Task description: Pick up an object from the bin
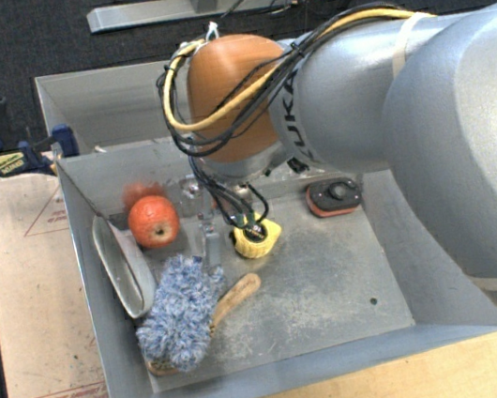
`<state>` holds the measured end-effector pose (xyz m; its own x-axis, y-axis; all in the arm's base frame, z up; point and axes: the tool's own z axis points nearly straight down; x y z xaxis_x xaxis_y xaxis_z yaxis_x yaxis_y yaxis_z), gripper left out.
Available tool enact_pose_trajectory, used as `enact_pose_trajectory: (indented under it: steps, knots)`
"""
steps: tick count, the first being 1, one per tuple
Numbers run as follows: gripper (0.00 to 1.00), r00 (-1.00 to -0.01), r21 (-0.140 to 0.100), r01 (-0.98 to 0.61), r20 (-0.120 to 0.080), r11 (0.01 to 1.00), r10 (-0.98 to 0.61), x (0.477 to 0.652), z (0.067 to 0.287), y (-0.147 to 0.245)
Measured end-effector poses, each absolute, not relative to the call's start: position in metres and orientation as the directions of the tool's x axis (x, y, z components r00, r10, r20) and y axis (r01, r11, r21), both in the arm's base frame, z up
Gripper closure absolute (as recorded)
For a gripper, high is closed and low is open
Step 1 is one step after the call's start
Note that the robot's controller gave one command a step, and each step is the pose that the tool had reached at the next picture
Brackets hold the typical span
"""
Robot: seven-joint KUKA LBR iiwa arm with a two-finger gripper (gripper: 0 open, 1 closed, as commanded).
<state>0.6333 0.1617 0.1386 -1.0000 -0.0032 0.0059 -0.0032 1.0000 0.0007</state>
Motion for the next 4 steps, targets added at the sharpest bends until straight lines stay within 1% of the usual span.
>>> enact_pose_trajectory:
  steps: [1, 2, 3, 4]
  knots:
    - [0.00, -1.000, 0.001, -0.003, 0.005, 1.000, -0.003, 0.633, 0.140, 0.161]
    - [0.00, -1.000, 0.002, 0.015, 0.003, 1.000, 0.015, 0.635, 0.160, 0.157]
    - [0.00, -0.997, 0.001, -0.071, 0.006, 0.997, -0.071, 0.634, 0.209, 0.162]
    - [0.00, -0.989, 0.004, -0.148, -0.017, 0.989, -0.148, 0.627, 0.204, 0.165]
